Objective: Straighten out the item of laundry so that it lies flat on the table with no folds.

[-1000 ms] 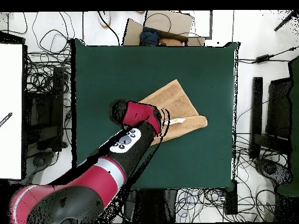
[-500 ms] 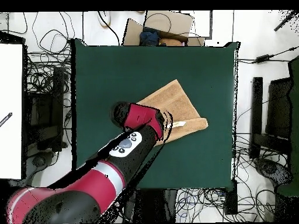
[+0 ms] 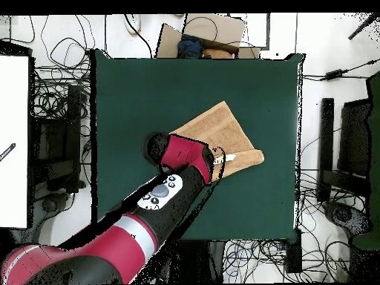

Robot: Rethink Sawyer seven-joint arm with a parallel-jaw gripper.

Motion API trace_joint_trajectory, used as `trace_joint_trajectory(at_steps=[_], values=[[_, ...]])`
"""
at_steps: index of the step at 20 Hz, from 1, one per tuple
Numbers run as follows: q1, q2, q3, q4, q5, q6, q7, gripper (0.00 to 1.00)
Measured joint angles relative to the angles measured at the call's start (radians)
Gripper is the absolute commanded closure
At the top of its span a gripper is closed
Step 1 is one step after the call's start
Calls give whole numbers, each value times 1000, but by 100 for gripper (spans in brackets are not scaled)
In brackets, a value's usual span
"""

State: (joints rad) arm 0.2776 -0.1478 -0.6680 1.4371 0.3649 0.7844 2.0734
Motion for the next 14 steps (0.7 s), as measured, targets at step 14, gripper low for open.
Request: trace_joint_trajectory(at_steps=[14], values=[[-105,-34,109,68,12,-186,0,0]])
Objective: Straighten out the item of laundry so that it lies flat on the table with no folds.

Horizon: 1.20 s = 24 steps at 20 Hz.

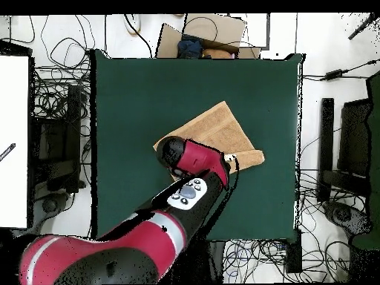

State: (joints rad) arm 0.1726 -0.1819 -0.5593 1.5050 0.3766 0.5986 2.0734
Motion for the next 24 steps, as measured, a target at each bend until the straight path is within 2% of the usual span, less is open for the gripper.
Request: trace_joint_trajectory(at_steps=[4,13,17,24], values=[[-35,0,39,22,-1,-55,0,0],[-47,-1,70,34,-1,-57,0,0],[-38,-1,70,34,0,-21,0,0],[-5,0,70,34,0,165,0,0]])
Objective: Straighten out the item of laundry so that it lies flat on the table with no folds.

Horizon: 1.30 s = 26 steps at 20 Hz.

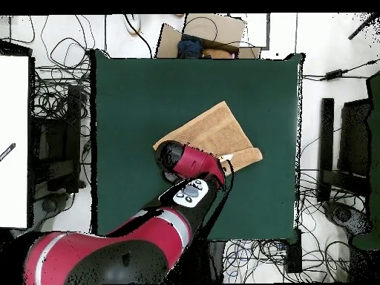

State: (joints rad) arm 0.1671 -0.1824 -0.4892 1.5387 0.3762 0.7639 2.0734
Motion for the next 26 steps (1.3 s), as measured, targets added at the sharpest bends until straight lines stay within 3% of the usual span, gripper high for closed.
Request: trace_joint_trajectory(at_steps=[7,20,26], values=[[32,2,0,0,0,80,0,0],[50,54,-39,-7,0,76,0,0],[66,77,-60,-7,0,13,0,0]])
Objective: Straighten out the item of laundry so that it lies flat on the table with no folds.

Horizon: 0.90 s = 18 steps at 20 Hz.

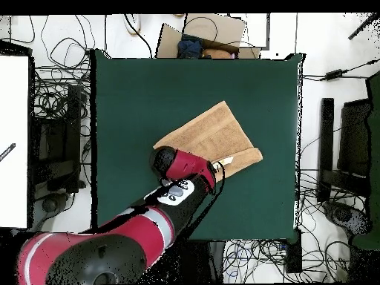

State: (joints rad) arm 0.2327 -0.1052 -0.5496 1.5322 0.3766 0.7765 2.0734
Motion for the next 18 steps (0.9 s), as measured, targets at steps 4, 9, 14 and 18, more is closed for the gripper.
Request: trace_joint_trajectory(at_steps=[4,9,14,18], values=[[15,4,-15,0,0,-10,0,0],[22,11,-31,0,0,-29,0,0],[27,23,-45,-1,0,-45,0,0],[28,24,-55,-2,0,-51,0,0]])
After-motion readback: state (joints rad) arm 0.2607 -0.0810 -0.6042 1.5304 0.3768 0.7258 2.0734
